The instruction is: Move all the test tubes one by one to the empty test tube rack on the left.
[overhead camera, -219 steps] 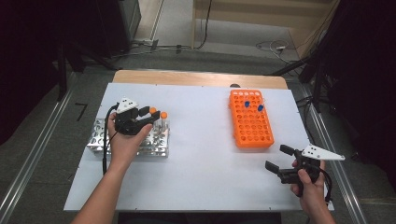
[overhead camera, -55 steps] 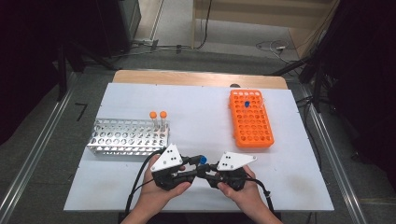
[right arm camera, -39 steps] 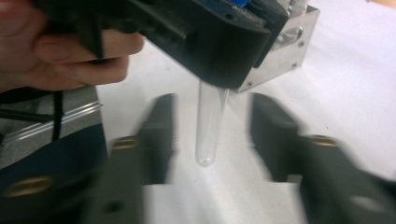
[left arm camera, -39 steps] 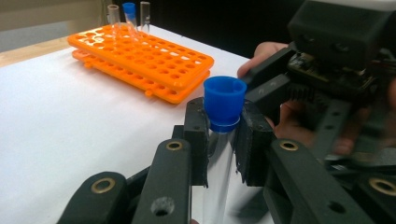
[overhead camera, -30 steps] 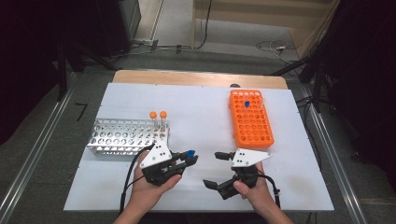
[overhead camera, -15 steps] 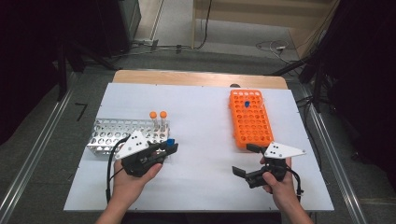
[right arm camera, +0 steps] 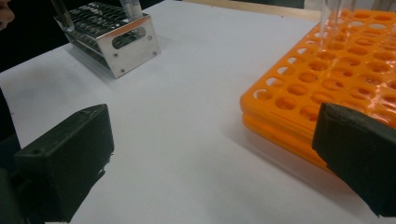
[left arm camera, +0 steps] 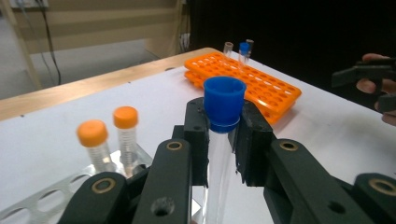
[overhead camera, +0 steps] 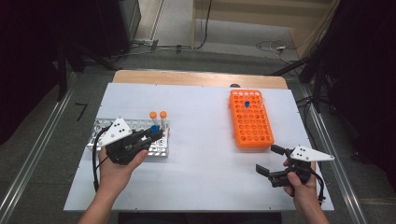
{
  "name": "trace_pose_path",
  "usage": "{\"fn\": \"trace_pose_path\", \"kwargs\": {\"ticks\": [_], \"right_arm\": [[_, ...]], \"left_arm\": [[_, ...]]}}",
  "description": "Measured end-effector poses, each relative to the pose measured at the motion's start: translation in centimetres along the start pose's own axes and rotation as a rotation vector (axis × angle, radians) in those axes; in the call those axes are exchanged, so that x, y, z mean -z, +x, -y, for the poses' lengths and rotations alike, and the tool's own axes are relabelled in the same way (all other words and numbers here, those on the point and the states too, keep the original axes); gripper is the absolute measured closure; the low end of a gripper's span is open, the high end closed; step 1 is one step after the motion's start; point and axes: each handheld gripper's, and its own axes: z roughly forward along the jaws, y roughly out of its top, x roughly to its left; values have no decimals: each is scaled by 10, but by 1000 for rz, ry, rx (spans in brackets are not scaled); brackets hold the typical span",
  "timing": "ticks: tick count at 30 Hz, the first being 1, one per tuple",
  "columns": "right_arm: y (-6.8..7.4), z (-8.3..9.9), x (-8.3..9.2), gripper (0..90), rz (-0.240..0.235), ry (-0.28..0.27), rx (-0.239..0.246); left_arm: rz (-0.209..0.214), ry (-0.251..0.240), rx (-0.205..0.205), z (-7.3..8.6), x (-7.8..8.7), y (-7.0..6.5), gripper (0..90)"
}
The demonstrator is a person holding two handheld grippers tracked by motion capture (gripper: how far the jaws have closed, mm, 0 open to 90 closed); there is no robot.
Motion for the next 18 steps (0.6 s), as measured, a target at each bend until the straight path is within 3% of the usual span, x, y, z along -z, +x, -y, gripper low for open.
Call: {"fn": "trace_pose_path", "kwargs": {"ticks": [9,18], "right_arm": [[-20,9,4,0,40,16,-23],[-25,10,6,0,52,11,-45]], "left_arm": [[-63,-19,22,-5,3,22,770],[-118,-28,51,-9,-7,46,770]]}}
